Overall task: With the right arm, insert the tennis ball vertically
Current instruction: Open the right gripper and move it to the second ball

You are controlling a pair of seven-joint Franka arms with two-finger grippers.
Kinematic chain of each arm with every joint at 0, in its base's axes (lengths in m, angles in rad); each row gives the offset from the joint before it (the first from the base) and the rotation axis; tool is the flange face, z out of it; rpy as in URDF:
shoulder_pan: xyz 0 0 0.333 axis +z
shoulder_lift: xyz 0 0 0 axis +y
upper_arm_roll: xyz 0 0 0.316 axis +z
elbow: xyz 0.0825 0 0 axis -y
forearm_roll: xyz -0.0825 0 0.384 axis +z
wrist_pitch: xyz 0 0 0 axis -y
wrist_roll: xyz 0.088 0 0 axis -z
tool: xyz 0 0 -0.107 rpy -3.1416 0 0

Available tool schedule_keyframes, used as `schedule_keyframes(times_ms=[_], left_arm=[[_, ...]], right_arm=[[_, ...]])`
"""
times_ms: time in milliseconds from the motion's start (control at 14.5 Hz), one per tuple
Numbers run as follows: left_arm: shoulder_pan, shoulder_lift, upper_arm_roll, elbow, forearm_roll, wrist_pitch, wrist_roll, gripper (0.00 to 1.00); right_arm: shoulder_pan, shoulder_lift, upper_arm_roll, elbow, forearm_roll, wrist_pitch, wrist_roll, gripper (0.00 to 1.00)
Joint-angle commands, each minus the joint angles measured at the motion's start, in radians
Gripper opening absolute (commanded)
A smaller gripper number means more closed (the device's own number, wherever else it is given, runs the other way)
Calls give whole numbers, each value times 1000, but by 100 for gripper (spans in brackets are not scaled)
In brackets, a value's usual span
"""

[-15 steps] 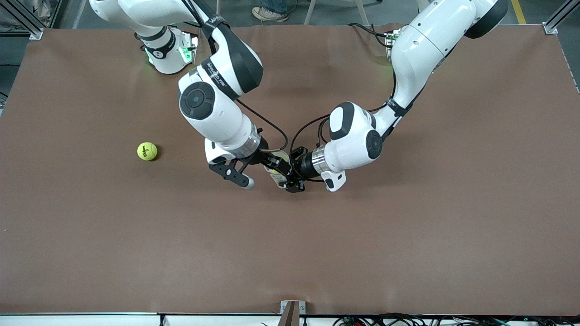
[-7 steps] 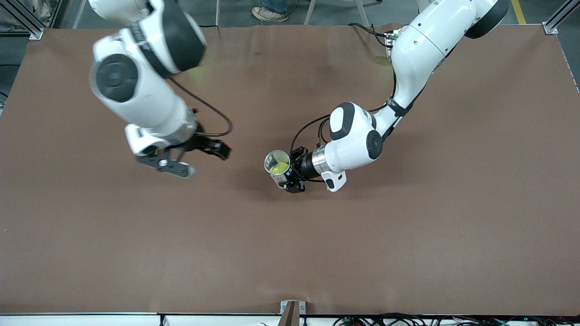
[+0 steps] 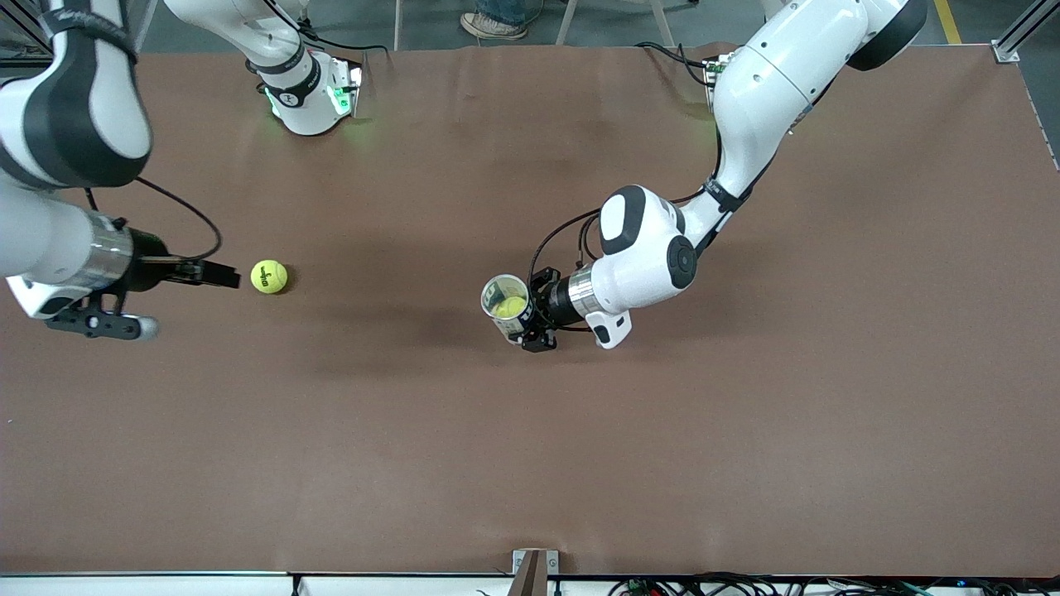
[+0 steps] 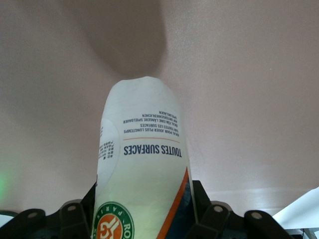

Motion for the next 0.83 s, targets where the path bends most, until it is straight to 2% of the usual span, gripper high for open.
schedule_keyframes(times_ms=[0, 481, 550, 756], left_arm=[[-24, -4, -4, -21, -30, 51, -1, 73], [-27, -8, -4, -30, -30, 55, -14, 77], [-27, -8, -2, -30, -30, 63, -14, 77], [-27, -7, -2, -30, -28, 81, -11, 77]], right_arm=[[-70, -125, 24, -277, -28, 171, -116, 100], [-67, -128, 29, -630, -31, 526, -119, 100], [-67, -125, 29, -661, -31, 564, -121, 100], [-70, -96, 27, -672, -41, 571, -121, 100]])
